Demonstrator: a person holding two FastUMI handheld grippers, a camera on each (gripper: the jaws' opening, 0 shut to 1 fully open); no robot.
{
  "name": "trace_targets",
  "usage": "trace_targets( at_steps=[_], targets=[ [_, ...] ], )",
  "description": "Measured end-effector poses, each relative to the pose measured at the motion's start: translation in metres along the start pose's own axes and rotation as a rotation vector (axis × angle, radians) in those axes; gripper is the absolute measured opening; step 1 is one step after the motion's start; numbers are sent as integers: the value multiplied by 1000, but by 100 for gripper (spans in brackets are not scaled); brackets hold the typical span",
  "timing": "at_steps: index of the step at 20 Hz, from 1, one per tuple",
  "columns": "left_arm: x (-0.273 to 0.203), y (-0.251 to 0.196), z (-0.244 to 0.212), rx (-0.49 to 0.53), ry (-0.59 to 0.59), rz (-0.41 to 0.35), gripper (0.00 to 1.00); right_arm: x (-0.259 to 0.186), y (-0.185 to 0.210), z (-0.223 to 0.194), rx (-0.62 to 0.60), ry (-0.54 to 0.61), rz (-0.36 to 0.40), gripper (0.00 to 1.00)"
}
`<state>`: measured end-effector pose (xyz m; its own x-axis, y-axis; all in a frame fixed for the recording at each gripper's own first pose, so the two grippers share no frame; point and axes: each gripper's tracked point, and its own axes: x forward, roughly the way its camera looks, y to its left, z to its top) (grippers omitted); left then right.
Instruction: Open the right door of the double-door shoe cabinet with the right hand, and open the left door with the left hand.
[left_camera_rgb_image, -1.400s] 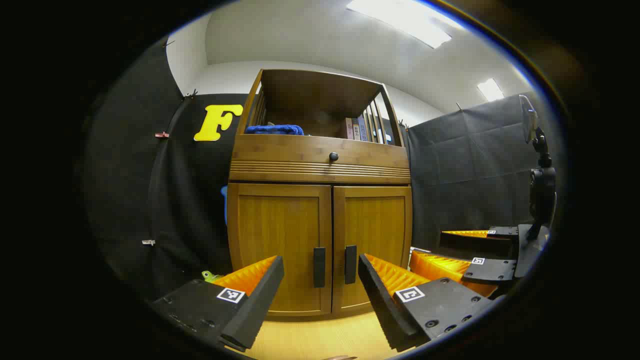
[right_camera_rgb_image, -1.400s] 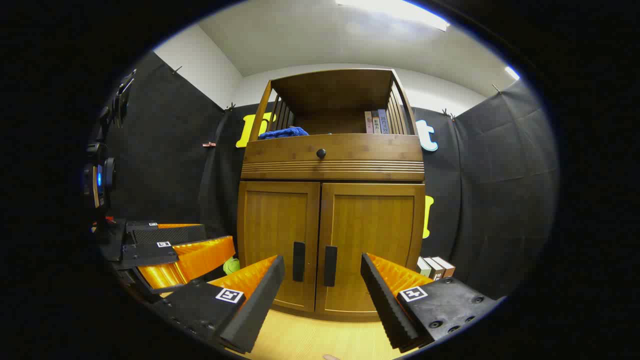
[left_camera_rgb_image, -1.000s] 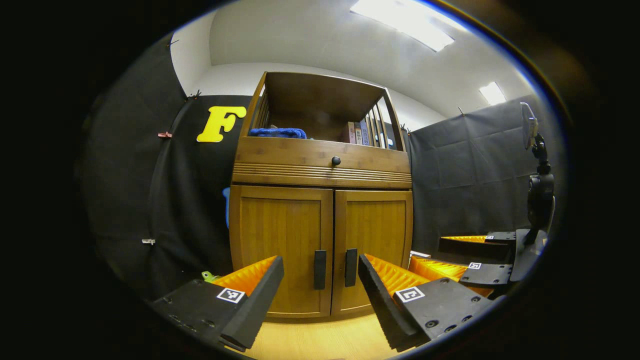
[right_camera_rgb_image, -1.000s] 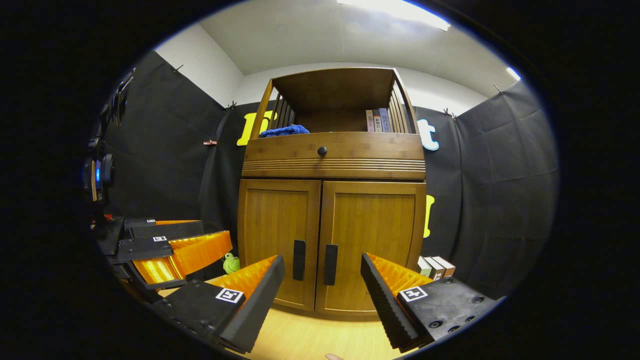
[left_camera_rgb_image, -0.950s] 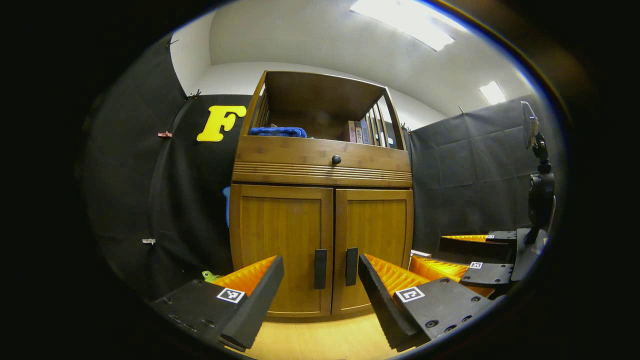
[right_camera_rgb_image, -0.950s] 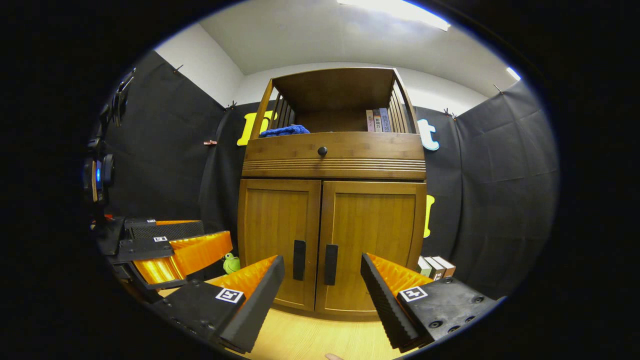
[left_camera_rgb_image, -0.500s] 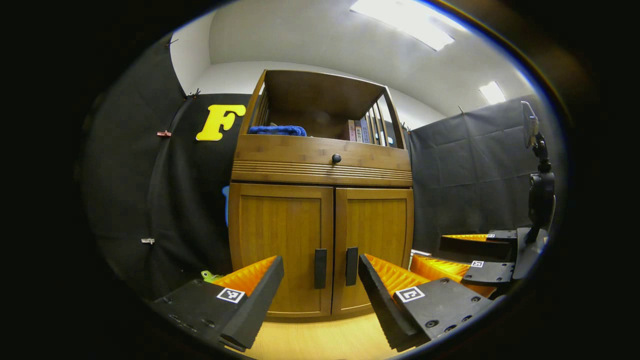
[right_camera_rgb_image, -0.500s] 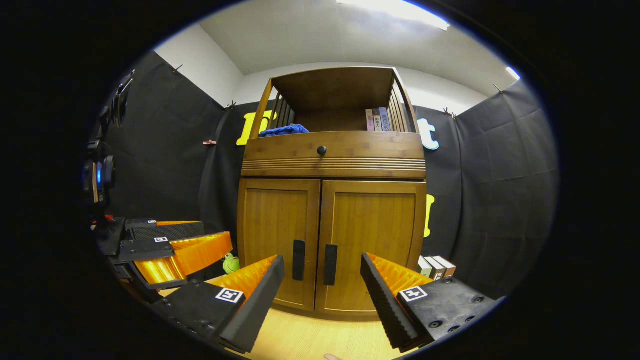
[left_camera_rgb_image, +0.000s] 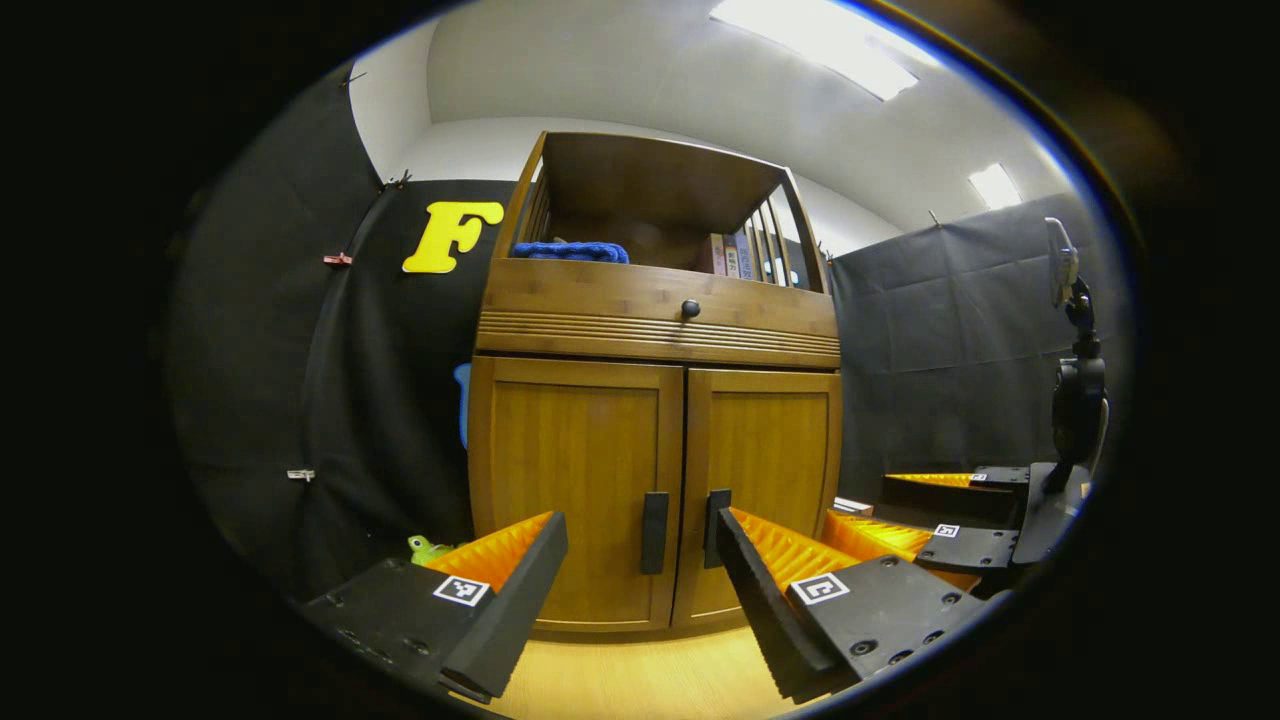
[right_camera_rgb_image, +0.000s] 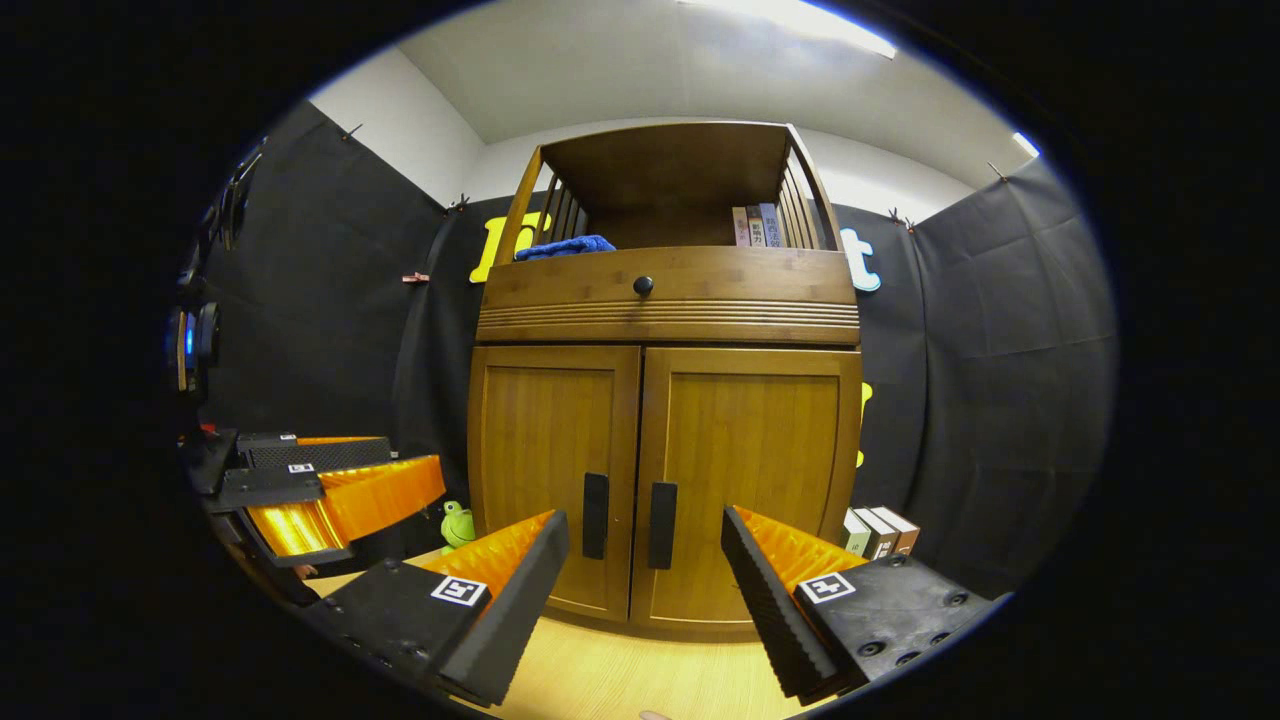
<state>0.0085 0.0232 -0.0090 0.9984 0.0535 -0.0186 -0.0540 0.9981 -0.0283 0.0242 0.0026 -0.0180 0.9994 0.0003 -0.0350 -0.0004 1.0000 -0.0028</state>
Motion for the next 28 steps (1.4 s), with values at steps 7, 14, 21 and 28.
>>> trace_targets(
  at_steps=[7,14,21,28],
  targets=[
    [6,-3,-13,36,41,-31,95,35,-1,-17,13,25,-11,97],
    [9,5,-6,19,-26,-62,95,86,-1,-51,25,75,-28,97],
    [14,18,-16,42,-21,-58,95,130,-5,-74,15,84,-67,98],
    [20,32,-19,37,-29,-30,93,164,-16,-100,18,103,-98,93]
  ],
)
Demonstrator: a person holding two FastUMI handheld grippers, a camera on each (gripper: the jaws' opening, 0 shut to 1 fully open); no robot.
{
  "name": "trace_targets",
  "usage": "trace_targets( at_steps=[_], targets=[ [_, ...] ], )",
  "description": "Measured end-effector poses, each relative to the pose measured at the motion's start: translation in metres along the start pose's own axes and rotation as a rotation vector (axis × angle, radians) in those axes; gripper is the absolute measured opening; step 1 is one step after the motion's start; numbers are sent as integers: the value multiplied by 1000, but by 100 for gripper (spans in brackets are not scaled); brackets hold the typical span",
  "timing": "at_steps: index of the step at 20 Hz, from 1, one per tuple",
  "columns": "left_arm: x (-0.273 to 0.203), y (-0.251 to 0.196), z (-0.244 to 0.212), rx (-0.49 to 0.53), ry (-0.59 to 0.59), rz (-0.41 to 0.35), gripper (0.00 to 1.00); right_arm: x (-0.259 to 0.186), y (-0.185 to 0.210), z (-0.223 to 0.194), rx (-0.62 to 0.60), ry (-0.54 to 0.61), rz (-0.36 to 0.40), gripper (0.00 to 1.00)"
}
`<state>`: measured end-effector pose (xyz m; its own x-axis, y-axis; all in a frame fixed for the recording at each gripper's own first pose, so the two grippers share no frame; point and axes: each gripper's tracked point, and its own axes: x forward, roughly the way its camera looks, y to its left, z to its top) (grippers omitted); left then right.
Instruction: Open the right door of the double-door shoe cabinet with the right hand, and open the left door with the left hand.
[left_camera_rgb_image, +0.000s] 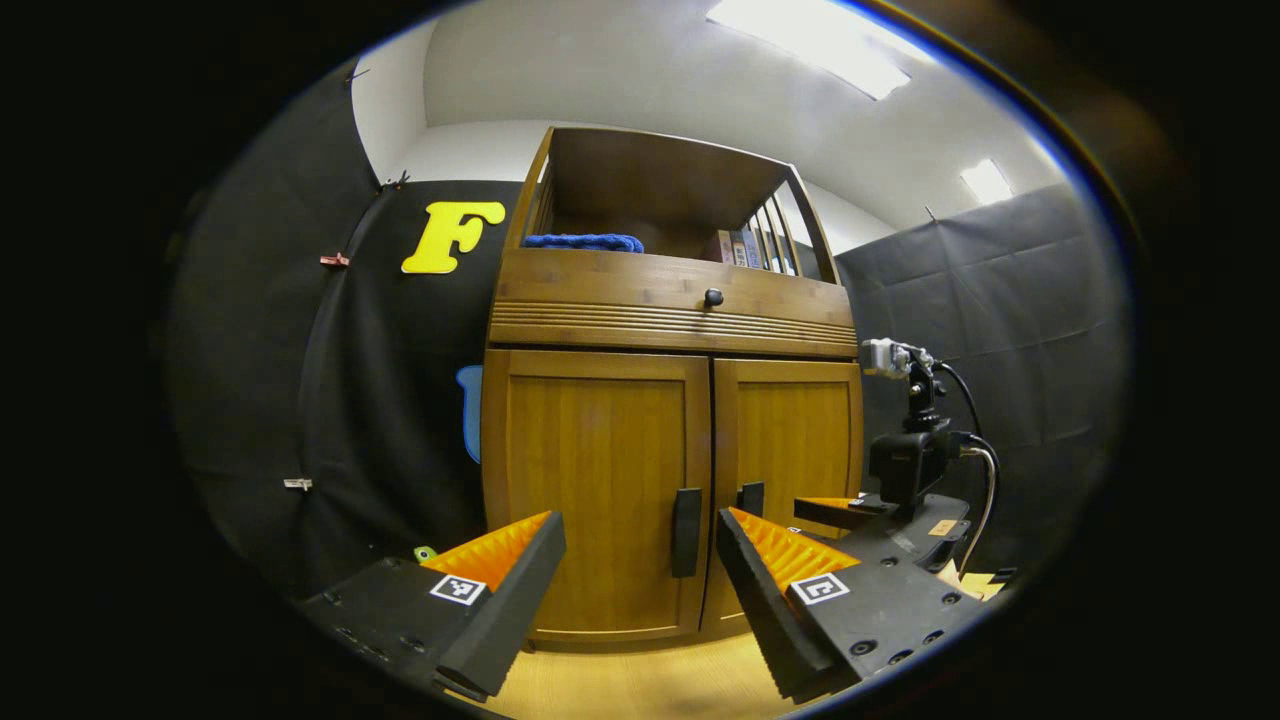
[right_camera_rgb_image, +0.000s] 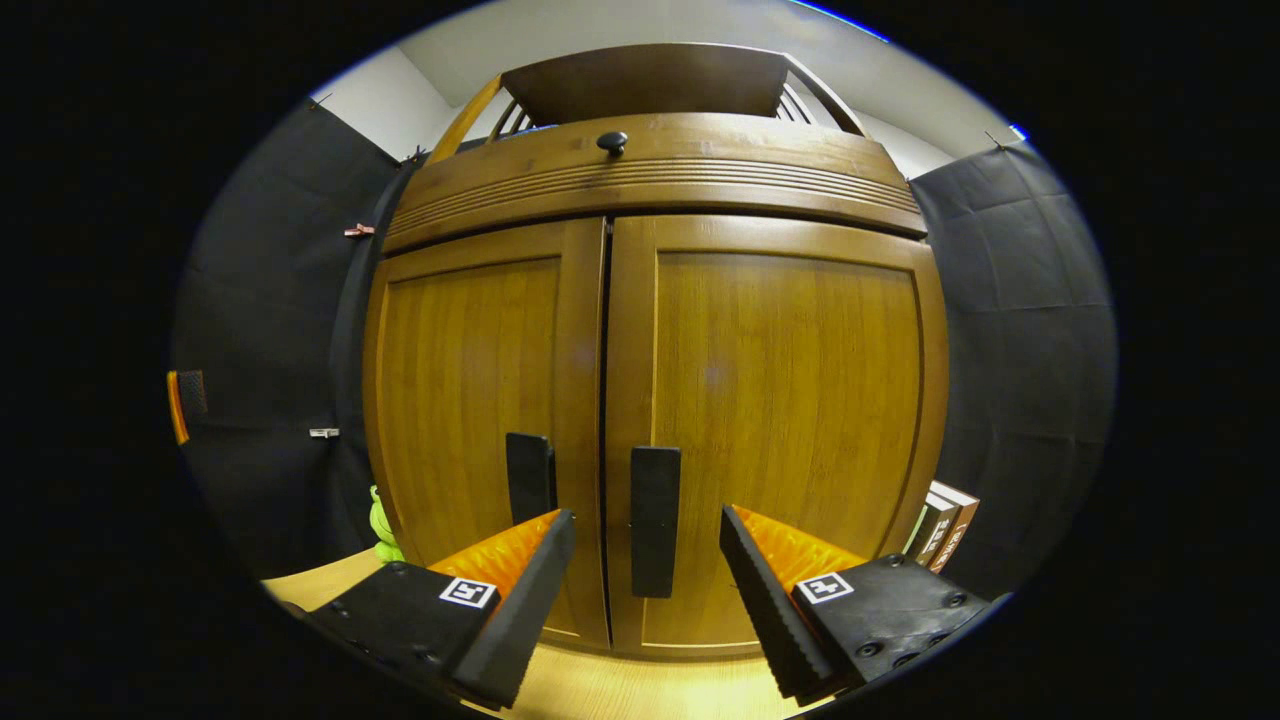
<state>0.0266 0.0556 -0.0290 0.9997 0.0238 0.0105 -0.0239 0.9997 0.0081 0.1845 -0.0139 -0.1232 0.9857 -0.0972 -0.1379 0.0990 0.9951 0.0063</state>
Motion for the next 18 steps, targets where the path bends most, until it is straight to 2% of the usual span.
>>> trace_targets(
  at_steps=[1,2,3,4,5,6,9,10,12,13,14,18],
  targets=[
    [1,1,0,2,-1,2,93,5,0,-3,3,5,-6,91],
    [1,2,-1,3,-3,3,94,11,-1,-8,6,13,-8,83],
    [3,4,-3,4,-3,5,94,16,-1,-12,8,19,-9,83],
    [3,5,-3,5,-1,7,95,20,-3,-16,9,24,-16,90],
    [3,7,-4,6,0,9,95,25,-4,-19,10,29,-20,77],
    [3,9,-4,6,1,12,95,32,-5,-22,15,31,-25,75],
    [4,15,-5,10,-1,26,95,40,-6,-28,30,38,-28,73],
    [5,17,-4,10,-3,30,95,43,-13,-30,27,40,-53,73],
    [5,21,-4,9,-6,37,95,47,-18,-30,21,26,-63,50],
    [4,22,-5,8,-5,41,95,53,-8,-31,20,15,-37,50],
    [5,25,-5,8,-6,45,94,59,-8,-31,31,22,-46,51],
    [4,31,-9,5,7,58,95,51,-8,-29,-12,2,-51,27]
  ],
)
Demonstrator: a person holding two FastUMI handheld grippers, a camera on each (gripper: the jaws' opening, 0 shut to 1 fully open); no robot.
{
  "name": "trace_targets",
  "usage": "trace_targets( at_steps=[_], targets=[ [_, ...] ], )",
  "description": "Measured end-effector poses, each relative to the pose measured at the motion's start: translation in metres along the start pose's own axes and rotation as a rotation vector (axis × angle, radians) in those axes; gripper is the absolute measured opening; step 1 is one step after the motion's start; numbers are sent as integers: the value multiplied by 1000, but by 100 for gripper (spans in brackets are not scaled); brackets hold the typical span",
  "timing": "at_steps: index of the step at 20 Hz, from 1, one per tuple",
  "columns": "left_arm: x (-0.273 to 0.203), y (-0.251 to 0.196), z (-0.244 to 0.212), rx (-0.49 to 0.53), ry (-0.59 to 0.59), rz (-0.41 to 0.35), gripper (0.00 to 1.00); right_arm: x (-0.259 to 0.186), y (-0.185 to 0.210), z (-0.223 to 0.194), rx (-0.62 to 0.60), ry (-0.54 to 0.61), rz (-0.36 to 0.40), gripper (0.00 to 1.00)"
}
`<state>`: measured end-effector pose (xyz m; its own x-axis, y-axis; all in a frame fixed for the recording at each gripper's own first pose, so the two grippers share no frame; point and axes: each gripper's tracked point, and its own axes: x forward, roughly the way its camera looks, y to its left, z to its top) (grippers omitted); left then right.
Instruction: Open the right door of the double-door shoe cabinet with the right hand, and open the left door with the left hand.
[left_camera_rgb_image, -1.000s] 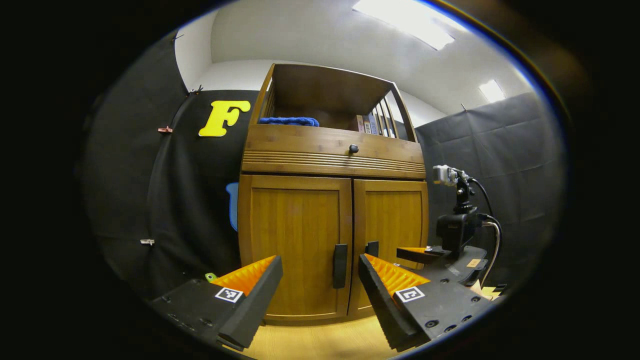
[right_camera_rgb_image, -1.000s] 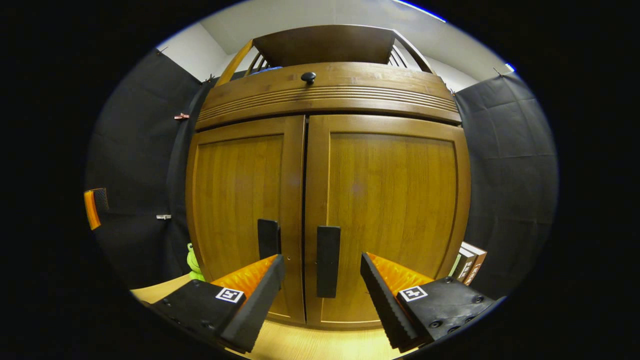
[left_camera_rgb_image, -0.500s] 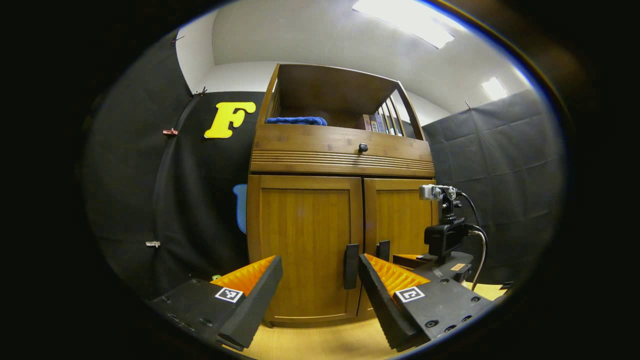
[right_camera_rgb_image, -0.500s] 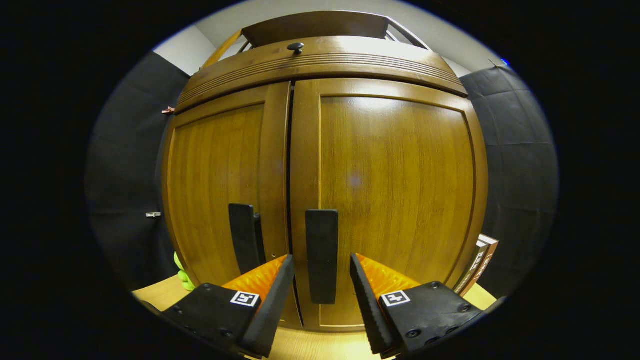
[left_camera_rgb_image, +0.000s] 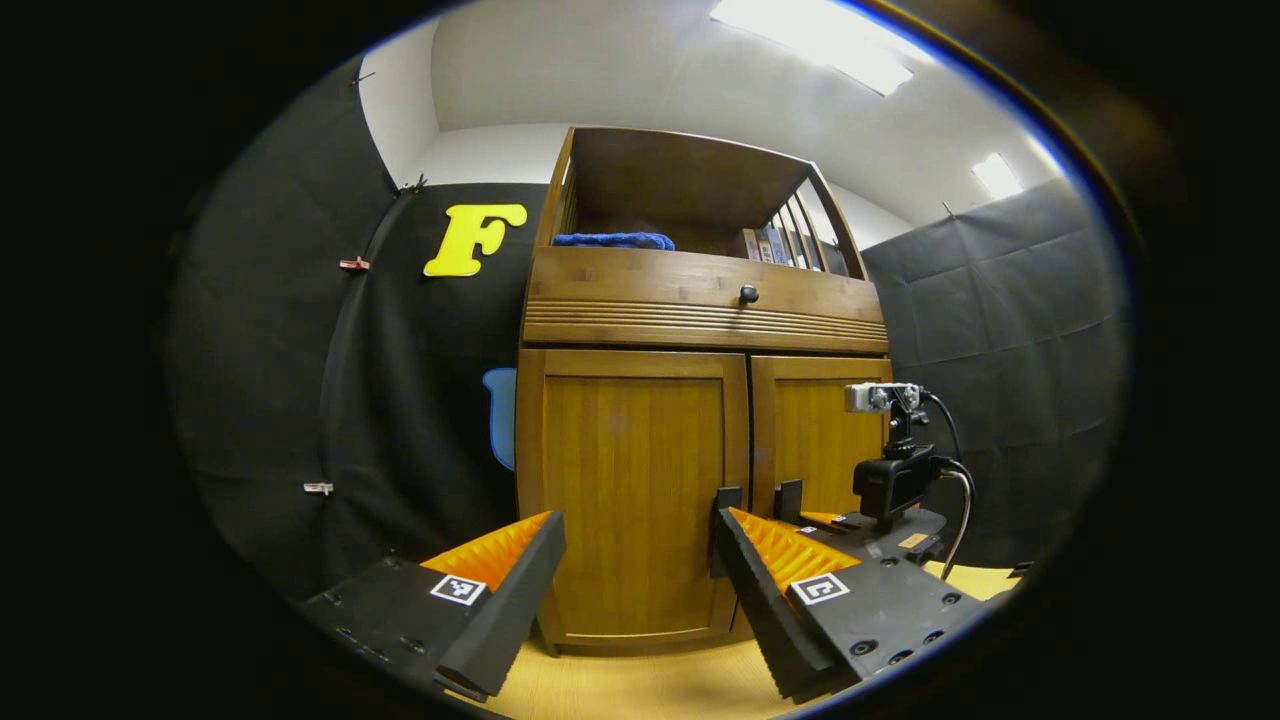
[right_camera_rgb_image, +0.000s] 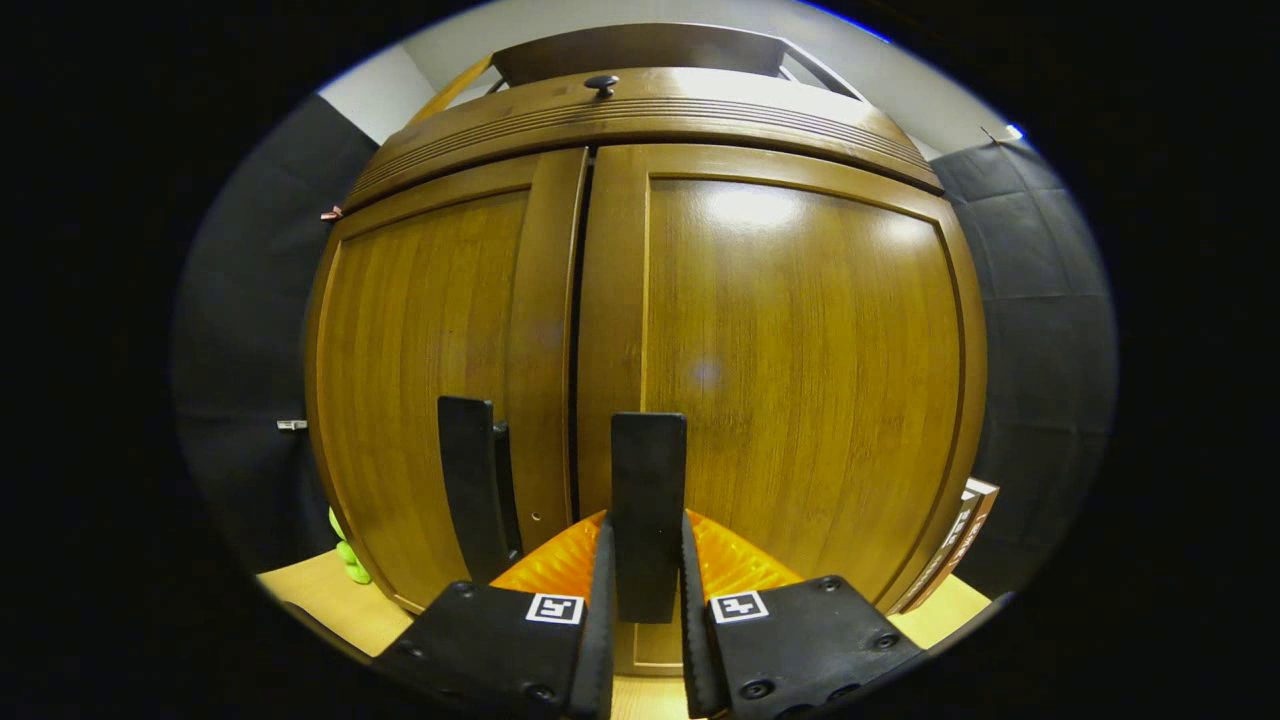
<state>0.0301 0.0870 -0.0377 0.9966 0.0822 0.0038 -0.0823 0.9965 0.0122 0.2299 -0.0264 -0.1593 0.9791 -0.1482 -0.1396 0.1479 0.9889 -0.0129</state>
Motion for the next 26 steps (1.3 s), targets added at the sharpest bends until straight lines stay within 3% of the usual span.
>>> trace_targets(
  at_steps=[4,7,8,9,13,26],
  targets=[
    [-3,4,-3,-1,21,15,95,-5,1,0,-8,13,12,19],
    [-6,4,-1,-14,13,24,95,-20,2,0,7,21,42,24],
    [-7,2,-1,-18,21,26,95,-27,2,0,9,21,53,19],
    [-9,-1,-5,-21,35,21,95,-33,1,0,10,25,63,24],
    [-17,-11,-7,-26,72,16,94,-57,-4,2,22,37,102,19],
    [-44,-57,16,-14,18,-44,95,-131,-37,10,-6,46,115,24]
  ],
)
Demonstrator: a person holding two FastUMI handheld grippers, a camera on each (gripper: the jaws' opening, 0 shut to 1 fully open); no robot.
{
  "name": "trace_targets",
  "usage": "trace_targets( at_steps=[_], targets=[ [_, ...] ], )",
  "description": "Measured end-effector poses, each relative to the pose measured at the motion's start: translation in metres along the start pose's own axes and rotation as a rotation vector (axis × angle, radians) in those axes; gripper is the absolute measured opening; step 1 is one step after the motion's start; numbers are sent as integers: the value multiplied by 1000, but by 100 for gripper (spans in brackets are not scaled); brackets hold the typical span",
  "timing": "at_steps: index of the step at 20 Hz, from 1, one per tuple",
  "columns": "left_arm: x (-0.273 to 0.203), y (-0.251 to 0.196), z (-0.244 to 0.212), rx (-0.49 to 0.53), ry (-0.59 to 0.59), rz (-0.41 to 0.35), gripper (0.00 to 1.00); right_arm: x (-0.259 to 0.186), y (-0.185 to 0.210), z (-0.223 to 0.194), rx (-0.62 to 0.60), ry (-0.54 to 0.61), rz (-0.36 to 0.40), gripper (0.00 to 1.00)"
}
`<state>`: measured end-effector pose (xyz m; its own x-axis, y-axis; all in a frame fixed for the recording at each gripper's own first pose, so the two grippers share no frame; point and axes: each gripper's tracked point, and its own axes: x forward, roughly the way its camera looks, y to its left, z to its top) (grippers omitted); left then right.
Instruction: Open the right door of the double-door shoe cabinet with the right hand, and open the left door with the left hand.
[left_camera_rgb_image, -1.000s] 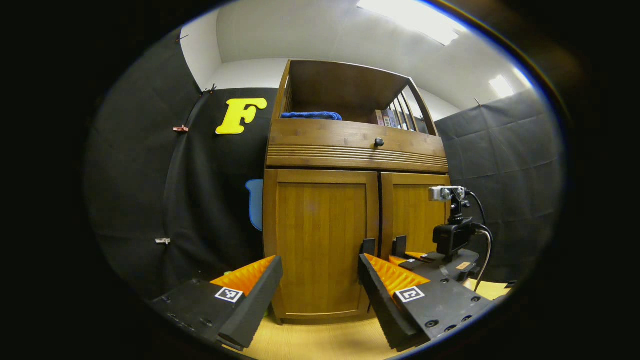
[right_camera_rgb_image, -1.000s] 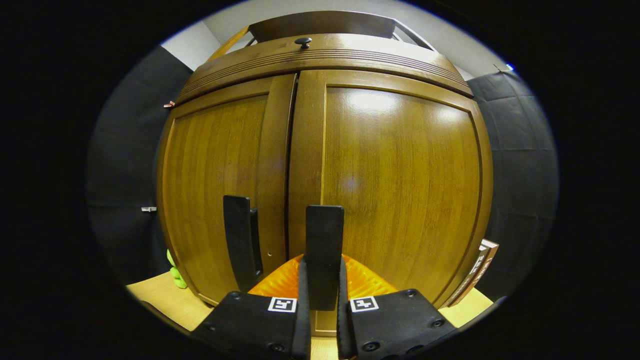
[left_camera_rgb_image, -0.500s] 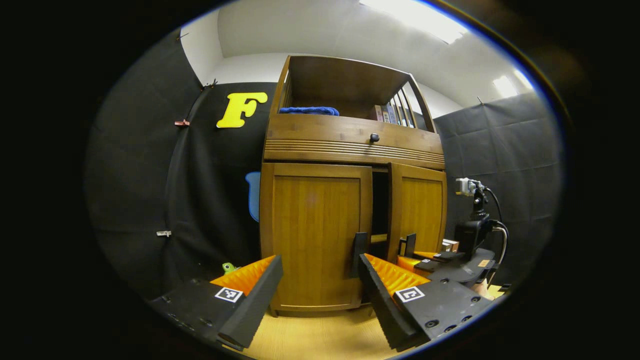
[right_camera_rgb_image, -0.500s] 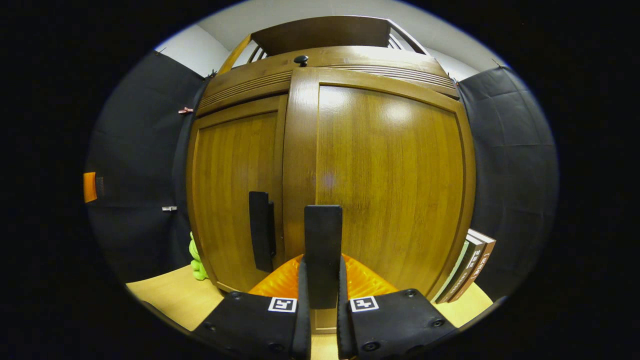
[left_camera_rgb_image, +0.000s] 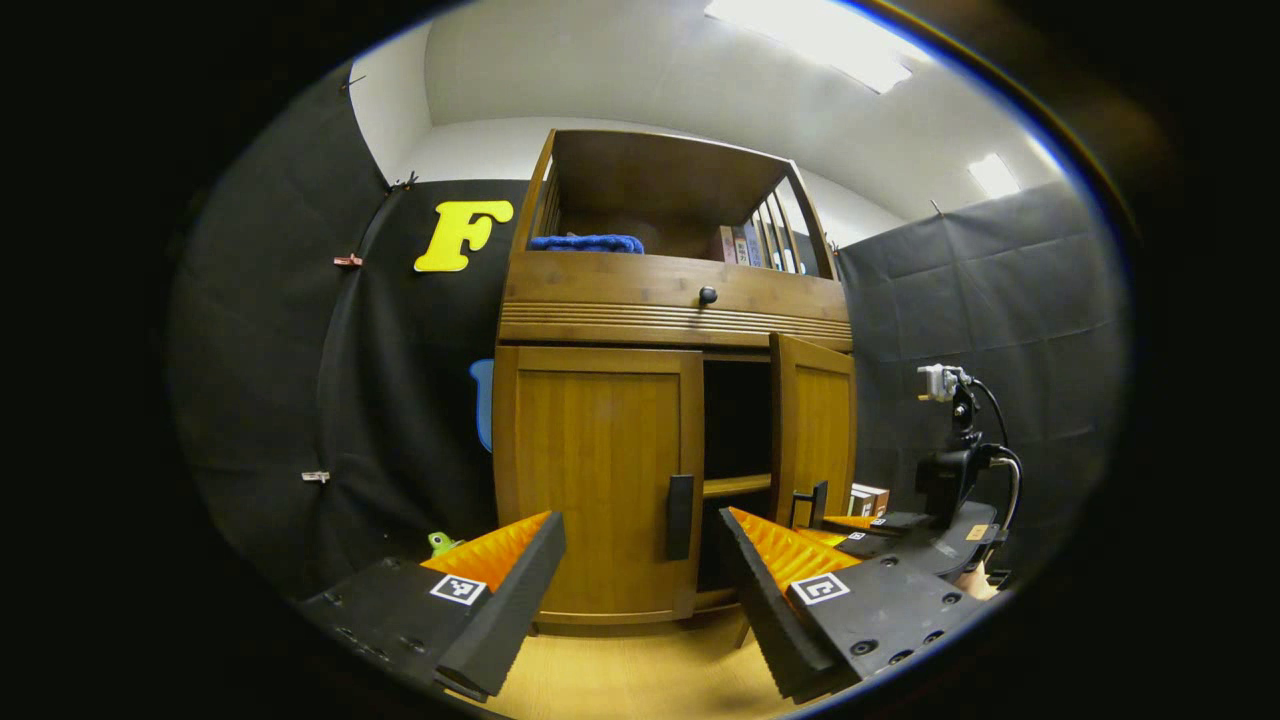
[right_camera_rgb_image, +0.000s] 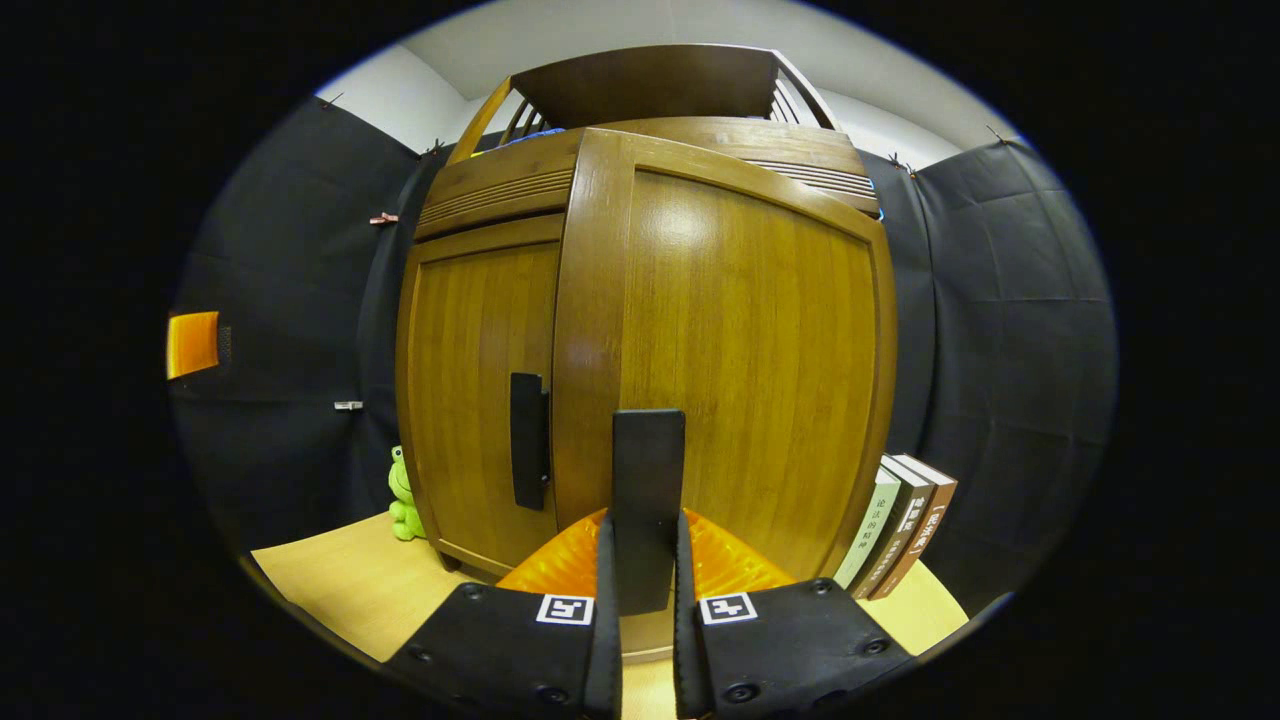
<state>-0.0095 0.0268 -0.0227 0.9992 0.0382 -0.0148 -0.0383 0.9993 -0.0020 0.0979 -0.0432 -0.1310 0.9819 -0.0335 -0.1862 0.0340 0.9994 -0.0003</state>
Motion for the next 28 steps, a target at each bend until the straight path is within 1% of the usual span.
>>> trace_targets(
  at_steps=[5,13,14,15,16,18,19,20,21,22,25,26,27,28],
  targets=[
    [-8,-21,6,-4,-23,-42,95,-26,-15,1,-3,5,-10,24],
    [-12,-47,0,17,-14,-96,95,-52,-36,2,-10,11,-43,24],
    [-12,-49,0,20,-12,-103,95,-54,-38,2,-13,12,-46,19],
    [-12,-51,-1,23,-12,-106,95,-56,-40,2,-14,12,-50,19],
    [-12,-52,-1,25,-13,-110,95,-58,-42,2,-14,13,-55,23],
    [-12,-55,-1,23,-15,-117,95,-64,-47,2,-16,11,-66,23],
    [-13,-55,0,19,-19,-120,95,-67,-50,3,-20,10,-72,19],
    [-13,-56,1,15,-22,-123,94,-69,-52,3,-23,11,-78,18],
    [-12,-58,2,12,-26,-126,94,-71,-54,2,-25,13,-83,23],
    [-13,-59,2,10,-30,-128,94,-73,-56,2,-25,16,-86,18],
    [-13,-65,1,8,-34,-139,95,-79,-64,3,-31,19,-100,18],
    [-13,-67,2,9,-35,-144,95,-81,-67,3,-34,18,-108,22],
    [-13,-69,2,9,-36,-149,94,-85,-70,4,-37,18,-117,22],
    [-12,-71,3,8,-38,-155,94,-87,-74,4,-41,18,-125,18]
  ],
)
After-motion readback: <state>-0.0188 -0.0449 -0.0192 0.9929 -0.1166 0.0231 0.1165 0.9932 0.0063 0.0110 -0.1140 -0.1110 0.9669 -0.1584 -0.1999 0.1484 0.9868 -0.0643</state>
